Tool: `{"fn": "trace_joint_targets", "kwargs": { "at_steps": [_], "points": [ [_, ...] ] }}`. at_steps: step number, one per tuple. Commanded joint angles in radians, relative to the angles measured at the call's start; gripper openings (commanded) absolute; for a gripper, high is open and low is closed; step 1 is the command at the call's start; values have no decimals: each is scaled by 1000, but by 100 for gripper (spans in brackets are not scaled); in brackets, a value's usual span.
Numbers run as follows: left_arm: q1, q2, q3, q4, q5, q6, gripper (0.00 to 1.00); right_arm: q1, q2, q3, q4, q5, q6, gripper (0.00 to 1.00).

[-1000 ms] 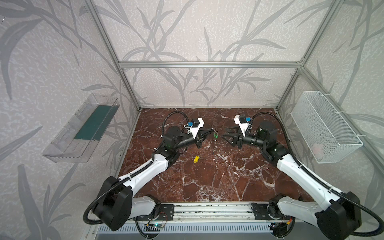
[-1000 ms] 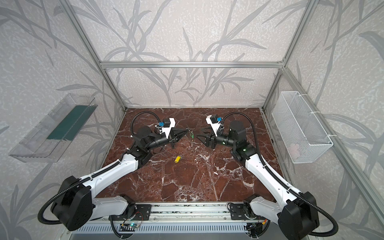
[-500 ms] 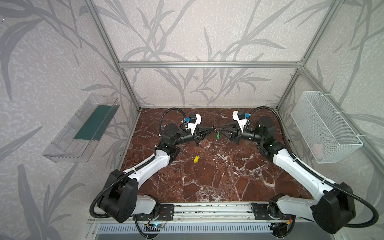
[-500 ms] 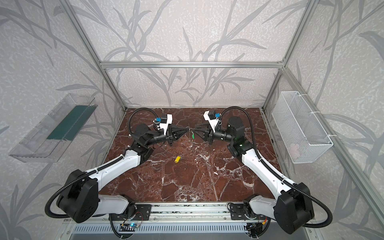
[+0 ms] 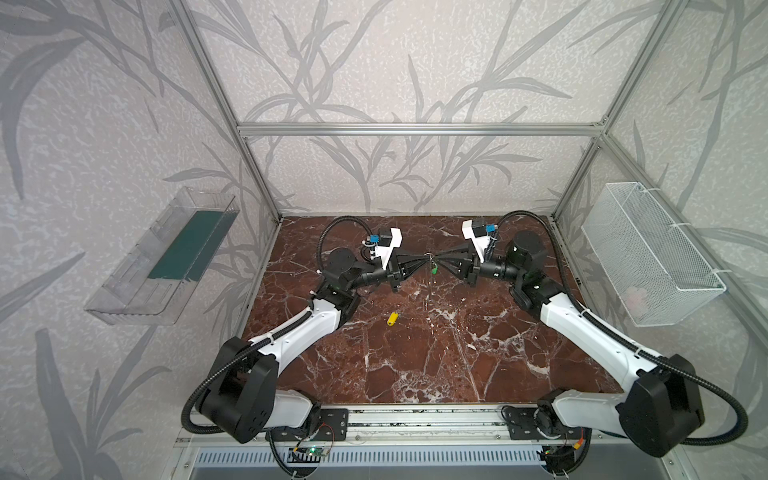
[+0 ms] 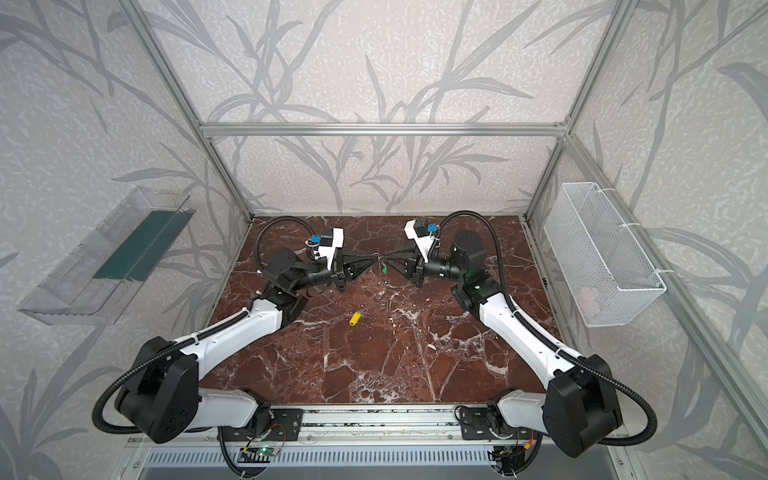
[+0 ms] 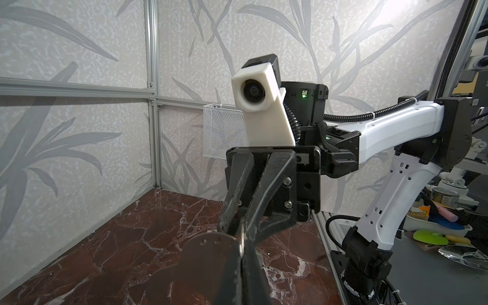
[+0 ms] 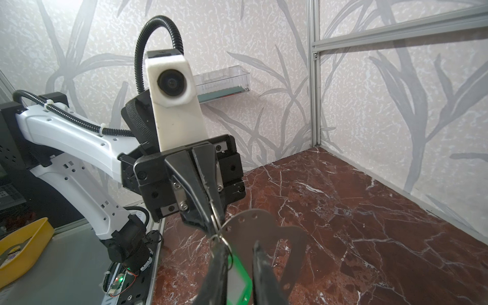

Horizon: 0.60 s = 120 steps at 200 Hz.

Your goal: Put the keys on the keyring

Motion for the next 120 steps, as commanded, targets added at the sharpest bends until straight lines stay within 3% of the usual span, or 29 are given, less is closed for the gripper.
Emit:
{"fn": "trace_joint_targets", "kwargs": {
  "at_steps": [1,74,120],
  "points": [
    [4,8,26,81,20,-29,0,-1,-3,22,26,-47,13,17],
    [4,27,27,126,21,-54,0,-1,27,46,11,-135,25,0],
    [3,26,22,138,18,-55,0,1,54,71,-35,-168,13,0]
  ]
}}
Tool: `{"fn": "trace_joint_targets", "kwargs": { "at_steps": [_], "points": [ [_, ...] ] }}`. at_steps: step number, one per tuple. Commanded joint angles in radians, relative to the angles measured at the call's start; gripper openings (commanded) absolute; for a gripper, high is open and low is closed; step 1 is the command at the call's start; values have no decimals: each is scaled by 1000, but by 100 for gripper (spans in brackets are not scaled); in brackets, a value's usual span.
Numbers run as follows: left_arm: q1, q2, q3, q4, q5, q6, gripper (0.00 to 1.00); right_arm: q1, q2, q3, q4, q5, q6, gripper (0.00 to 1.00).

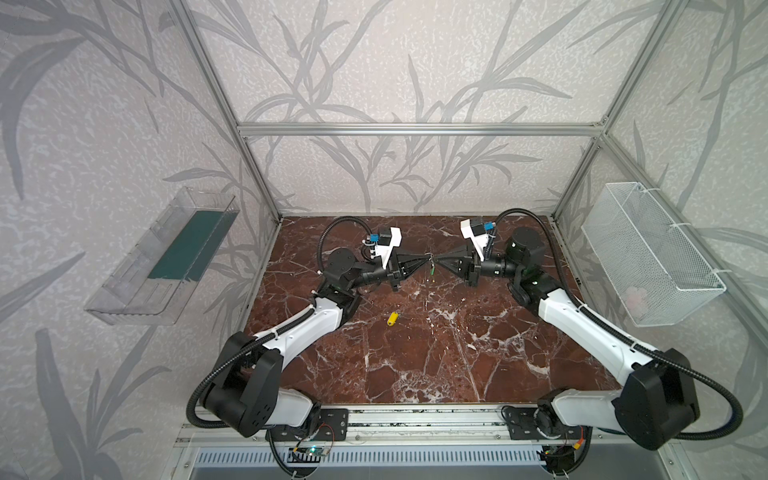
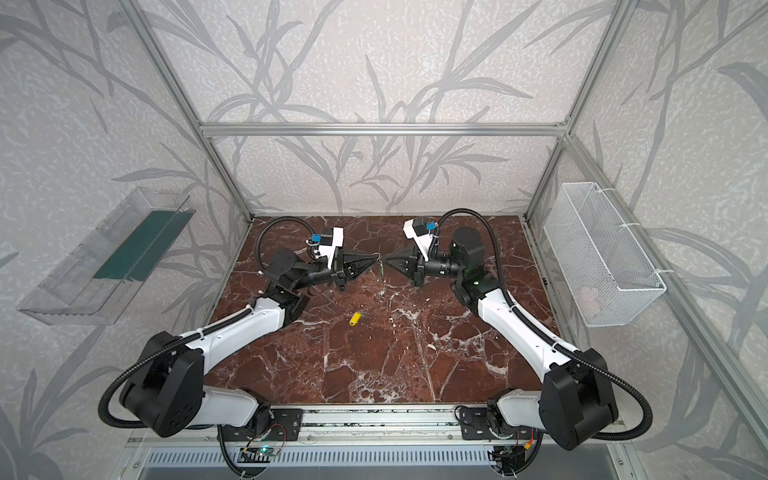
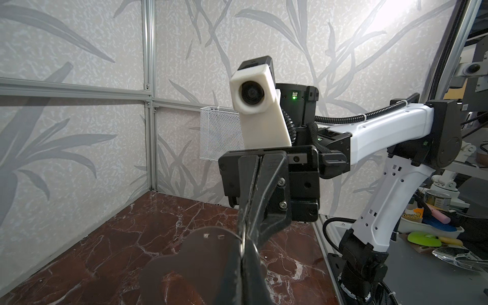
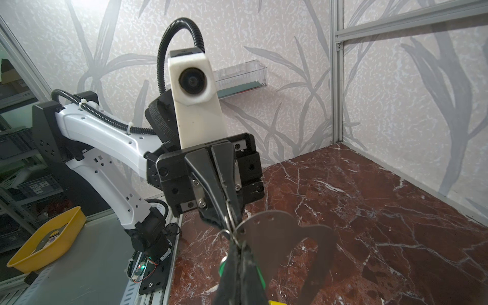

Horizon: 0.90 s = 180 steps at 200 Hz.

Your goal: Put the keys on the keyring

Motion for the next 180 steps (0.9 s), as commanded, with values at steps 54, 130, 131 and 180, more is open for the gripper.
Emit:
{"fn": "trace_joint_targets", "kwargs": {
  "at_steps": [54,130,131,180],
  "points": [
    [2,1,17,99,6,-24,0,25,41,84,-153,-92,-82,0],
    [5,-1,12,111,5,-30,0,32,19,81,-198,-35,-134,19],
    [4,-2,11,110,5,-29,0,30,17,81,-198,-32,-135,20],
    [4,-17,-7,101,-4,-19,0,21,-54,36,-135,34,-140,28]
  ]
}}
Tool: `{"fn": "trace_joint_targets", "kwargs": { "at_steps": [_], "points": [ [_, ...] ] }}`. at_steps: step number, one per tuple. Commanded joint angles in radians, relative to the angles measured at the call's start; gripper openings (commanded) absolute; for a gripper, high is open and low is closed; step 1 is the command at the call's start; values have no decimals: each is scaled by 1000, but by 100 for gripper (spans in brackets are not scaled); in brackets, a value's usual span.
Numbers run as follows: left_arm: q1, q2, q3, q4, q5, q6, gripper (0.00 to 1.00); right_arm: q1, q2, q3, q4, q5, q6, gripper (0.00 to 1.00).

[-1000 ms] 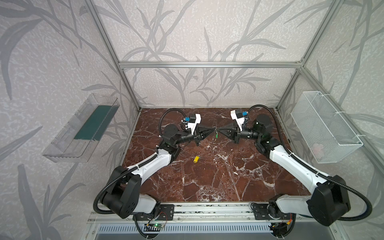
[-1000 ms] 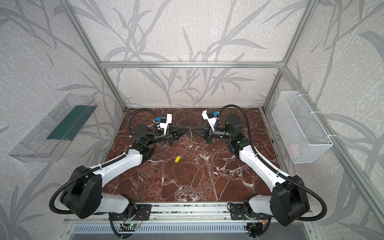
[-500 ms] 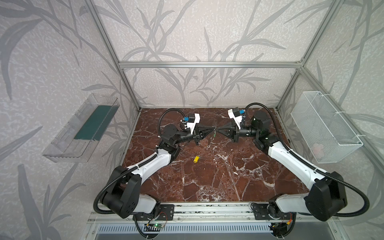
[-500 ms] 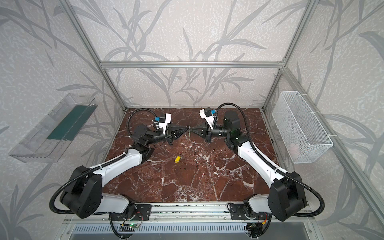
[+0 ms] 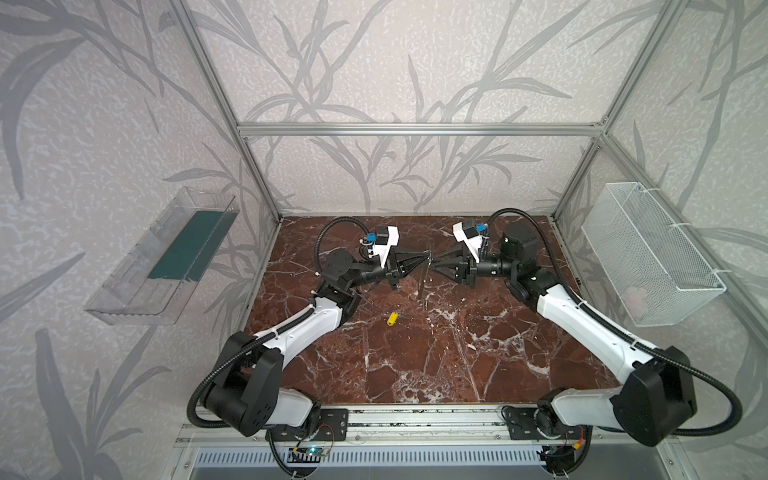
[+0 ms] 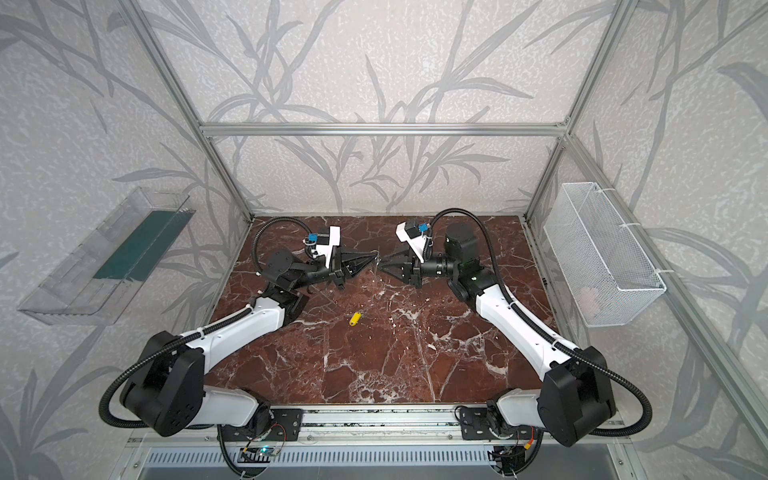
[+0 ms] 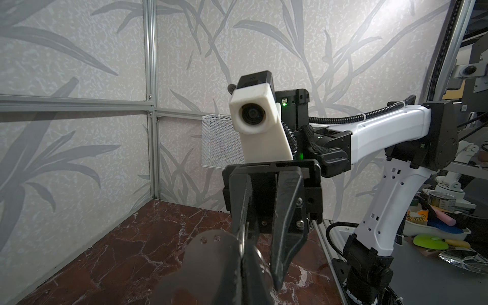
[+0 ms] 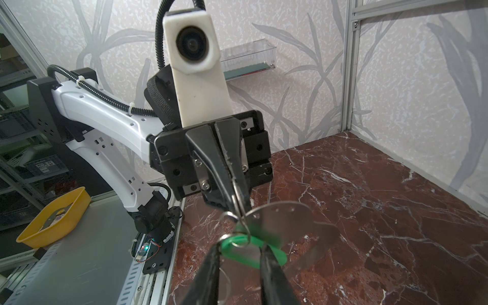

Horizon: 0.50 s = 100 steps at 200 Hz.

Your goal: Put the keys on the keyring

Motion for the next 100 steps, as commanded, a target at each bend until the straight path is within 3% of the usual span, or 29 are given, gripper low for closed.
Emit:
{"fn": "trace_joint_targets", "kwargs": {
  "at_steps": [1,42,100],
  "points": [
    [-2,-19,-6,53,-3,-8,0,4,-52,-16,45,33,-10,29],
    [-2,-24,-12,51,3,-7,0,4,-75,-40,112,87,-2,29],
    [-2,-28,-12,57,21,-20,0,4,-50,-23,145,78,7,28]
  ]
}}
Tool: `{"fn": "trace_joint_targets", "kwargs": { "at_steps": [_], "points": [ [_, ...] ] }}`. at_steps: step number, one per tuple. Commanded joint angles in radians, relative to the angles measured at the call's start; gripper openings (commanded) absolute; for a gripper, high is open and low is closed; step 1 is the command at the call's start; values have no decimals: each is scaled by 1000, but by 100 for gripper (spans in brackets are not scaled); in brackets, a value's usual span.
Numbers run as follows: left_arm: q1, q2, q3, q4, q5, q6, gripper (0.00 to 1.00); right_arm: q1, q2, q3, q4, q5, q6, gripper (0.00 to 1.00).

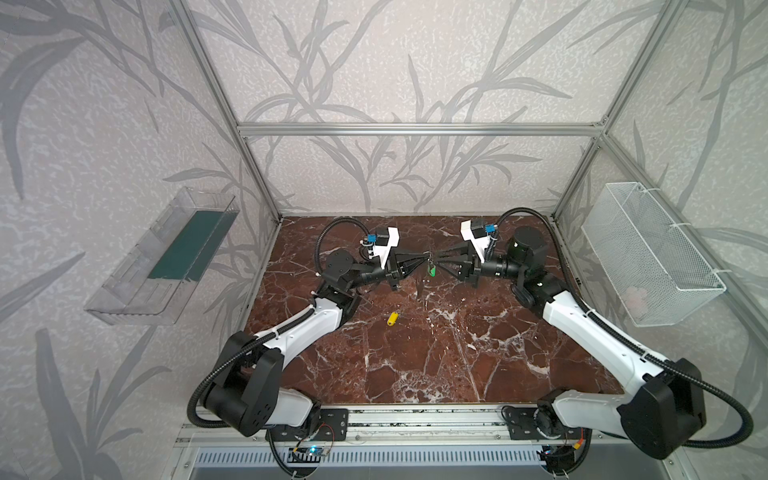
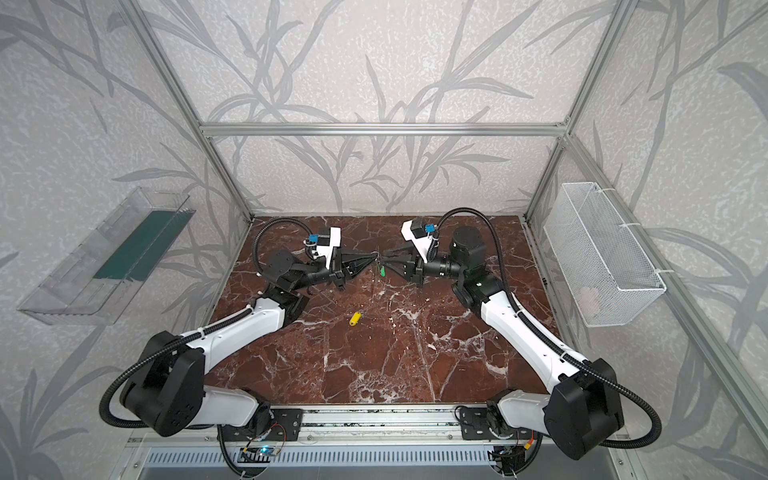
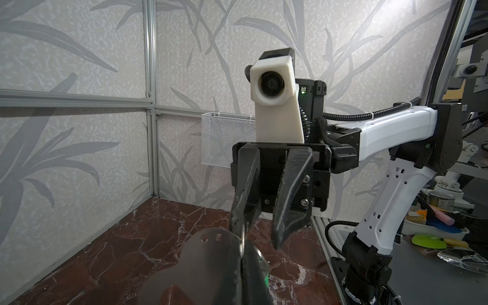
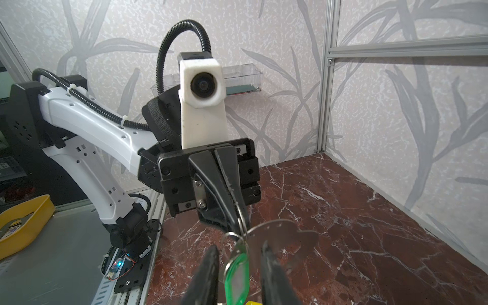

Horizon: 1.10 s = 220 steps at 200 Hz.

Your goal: Put the keys on the keyring

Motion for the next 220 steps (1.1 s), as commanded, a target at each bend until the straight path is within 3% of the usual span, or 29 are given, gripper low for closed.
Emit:
{"fn": "trace_joint_targets", "kwargs": {
  "at_steps": [1,88,220],
  "points": [
    [-2,-27,-2,57,21,-20,0,4,0,5,50,-1,9,28],
    [-2,-16,9,81,41,-47,0,8,26,16,75,-43,33,16],
    [-2,14,36,86,85,-87,0,17,49,36,103,-67,54,13]
  ]
}}
